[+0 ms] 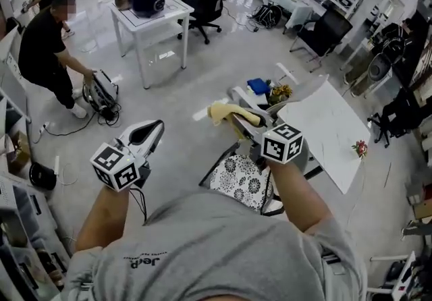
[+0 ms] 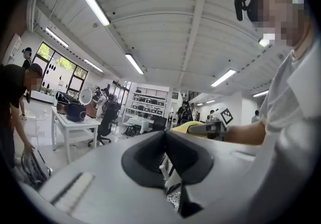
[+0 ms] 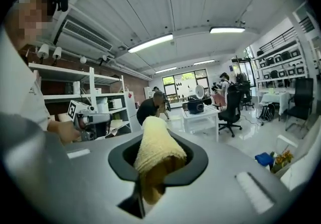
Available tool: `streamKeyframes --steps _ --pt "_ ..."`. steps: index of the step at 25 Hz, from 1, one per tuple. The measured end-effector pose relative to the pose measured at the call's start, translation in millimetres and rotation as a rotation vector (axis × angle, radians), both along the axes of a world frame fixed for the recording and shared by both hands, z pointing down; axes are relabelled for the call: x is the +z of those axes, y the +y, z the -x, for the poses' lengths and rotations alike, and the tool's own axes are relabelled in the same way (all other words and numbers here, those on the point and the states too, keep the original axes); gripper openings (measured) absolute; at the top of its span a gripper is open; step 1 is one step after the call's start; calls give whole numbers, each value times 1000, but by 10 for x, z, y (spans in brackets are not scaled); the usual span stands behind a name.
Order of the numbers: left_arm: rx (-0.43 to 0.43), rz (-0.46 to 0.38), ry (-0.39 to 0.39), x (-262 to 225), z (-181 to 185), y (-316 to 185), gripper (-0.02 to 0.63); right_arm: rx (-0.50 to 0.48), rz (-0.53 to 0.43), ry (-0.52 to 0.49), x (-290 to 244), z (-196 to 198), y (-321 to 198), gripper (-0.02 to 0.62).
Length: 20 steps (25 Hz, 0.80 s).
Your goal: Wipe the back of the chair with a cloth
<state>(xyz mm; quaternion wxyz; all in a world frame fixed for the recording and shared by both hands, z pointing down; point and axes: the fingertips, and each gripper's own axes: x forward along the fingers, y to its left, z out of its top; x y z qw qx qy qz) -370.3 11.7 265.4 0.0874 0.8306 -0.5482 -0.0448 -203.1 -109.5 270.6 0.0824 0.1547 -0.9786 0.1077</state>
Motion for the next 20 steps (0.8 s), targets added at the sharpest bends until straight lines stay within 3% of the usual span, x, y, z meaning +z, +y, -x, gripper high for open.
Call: streamKeyframes --steps 6,20 --pt "-20 -17 4 -115 27 57 58 -50 -40 3 -52 146 135 52" --pt "-1 -22 5 -169 -39 76 58 -39 -93 -36 -220 63 191 52"
